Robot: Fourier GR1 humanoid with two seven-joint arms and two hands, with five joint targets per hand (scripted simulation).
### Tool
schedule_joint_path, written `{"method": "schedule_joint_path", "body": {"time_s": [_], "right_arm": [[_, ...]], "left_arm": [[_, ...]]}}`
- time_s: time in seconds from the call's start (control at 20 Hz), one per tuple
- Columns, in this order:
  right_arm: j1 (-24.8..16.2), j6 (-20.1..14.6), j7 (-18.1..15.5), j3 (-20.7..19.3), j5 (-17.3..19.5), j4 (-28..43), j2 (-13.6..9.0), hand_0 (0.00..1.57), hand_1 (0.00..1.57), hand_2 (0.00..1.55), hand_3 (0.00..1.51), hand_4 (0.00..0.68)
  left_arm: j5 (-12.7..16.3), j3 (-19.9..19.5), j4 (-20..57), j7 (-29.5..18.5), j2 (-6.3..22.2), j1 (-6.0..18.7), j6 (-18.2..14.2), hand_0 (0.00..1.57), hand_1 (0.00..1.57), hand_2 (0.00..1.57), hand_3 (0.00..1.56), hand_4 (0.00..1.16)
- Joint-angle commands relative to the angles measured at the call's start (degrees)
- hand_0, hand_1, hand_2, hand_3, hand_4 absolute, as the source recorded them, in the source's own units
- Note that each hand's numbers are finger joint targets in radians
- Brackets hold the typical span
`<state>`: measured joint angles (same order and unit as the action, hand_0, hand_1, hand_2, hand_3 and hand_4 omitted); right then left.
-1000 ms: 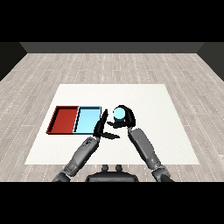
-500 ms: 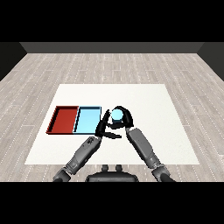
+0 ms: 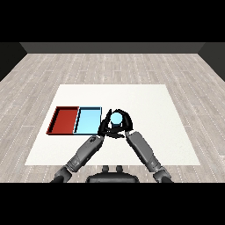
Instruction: Pick the blue can and put it in the blue box
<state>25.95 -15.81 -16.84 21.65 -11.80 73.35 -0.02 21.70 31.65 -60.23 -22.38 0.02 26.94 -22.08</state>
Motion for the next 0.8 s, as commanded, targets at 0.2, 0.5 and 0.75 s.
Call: {"method": "schedule_joint_path", "body": {"time_s": [0.2, 0.5, 0.75], "right_arm": [[-1.6, -1.7, 3.0, 1.7, -0.3, 4.2, 0.0, 1.43, 1.43, 1.46, 1.37, 0.533], [5.2, -4.8, 0.6, 5.0, -2.9, -2.5, 0.0, 1.47, 1.47, 1.47, 1.37, 0.528], [4.2, -2.5, 0.5, 3.0, -2.1, -3.4, 0.0, 1.44, 1.44, 1.45, 1.35, 0.501]], "left_arm": [[-1.9, 0.3, -2.1, 3.1, 0.0, -0.4, -0.9, 0.00, 0.00, 0.00, 0.00, 0.00], [1.6, 1.5, 1.5, -1.1, 0.0, 2.4, -1.3, 0.00, 0.00, 0.00, 0.00, 0.00], [7.5, 7.3, 5.4, -1.5, 0.0, 8.1, -6.2, 0.00, 0.00, 0.00, 0.00, 0.00]]}}
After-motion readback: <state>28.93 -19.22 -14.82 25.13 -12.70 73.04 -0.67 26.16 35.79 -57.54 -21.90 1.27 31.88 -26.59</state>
